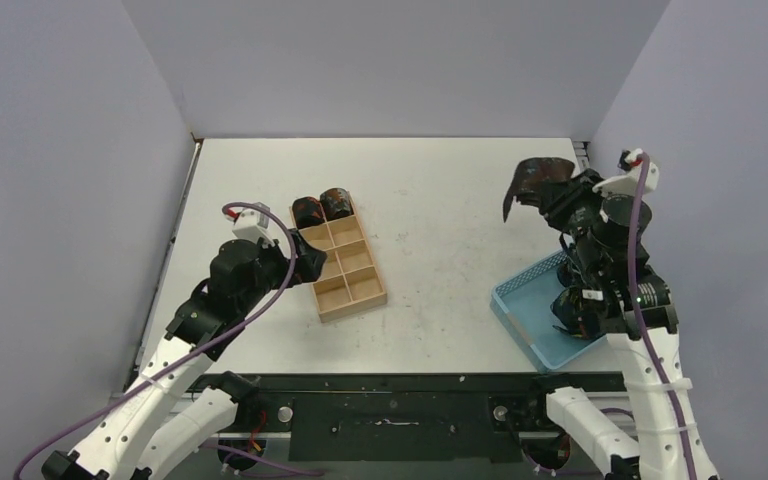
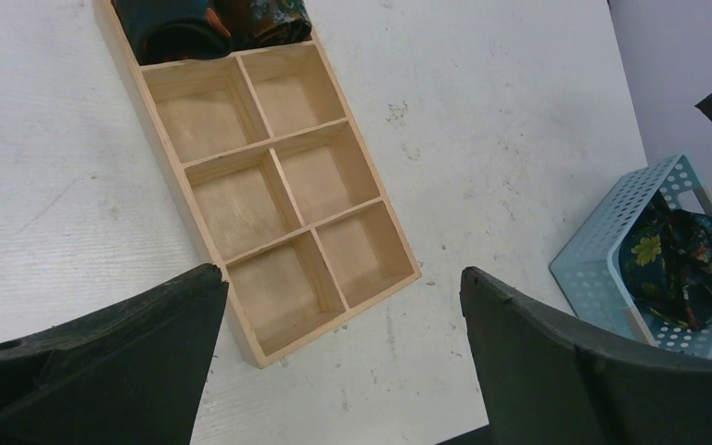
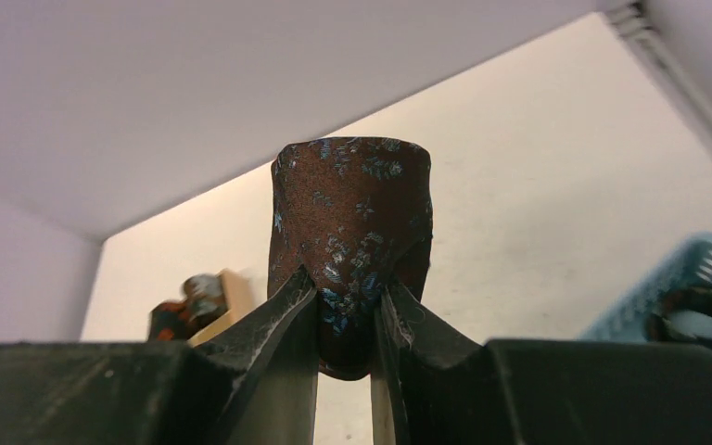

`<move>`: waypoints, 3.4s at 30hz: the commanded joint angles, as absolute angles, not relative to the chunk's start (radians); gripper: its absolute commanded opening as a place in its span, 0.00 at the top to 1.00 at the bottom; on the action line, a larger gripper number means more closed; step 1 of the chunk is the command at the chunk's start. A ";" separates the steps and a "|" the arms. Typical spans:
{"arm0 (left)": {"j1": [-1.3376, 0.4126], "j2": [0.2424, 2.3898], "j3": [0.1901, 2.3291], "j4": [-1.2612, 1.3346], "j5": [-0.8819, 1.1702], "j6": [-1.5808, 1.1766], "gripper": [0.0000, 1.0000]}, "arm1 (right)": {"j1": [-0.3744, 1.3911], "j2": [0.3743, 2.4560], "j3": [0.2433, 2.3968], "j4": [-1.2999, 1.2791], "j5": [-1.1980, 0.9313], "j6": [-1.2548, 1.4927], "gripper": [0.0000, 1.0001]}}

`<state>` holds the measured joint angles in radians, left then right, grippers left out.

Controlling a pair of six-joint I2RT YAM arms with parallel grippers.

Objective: Roll the ties
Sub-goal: Pick up the tie from the bin, then place the tie at the center of the board, then move the storage box to the center of the board.

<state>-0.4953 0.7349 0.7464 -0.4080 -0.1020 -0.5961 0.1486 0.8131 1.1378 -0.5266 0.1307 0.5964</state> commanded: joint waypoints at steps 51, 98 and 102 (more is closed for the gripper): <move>-0.430 1.524 0.936 -0.356 -0.312 -0.664 0.62 | 0.782 1.141 0.902 -0.384 0.292 0.398 0.19; -0.570 1.043 0.771 -0.314 -0.200 -0.758 0.14 | 0.237 1.351 0.709 -0.251 0.432 0.657 0.55; -0.614 0.930 0.687 -0.300 -0.195 -0.788 0.16 | 0.240 1.481 0.821 -0.214 0.441 0.603 0.69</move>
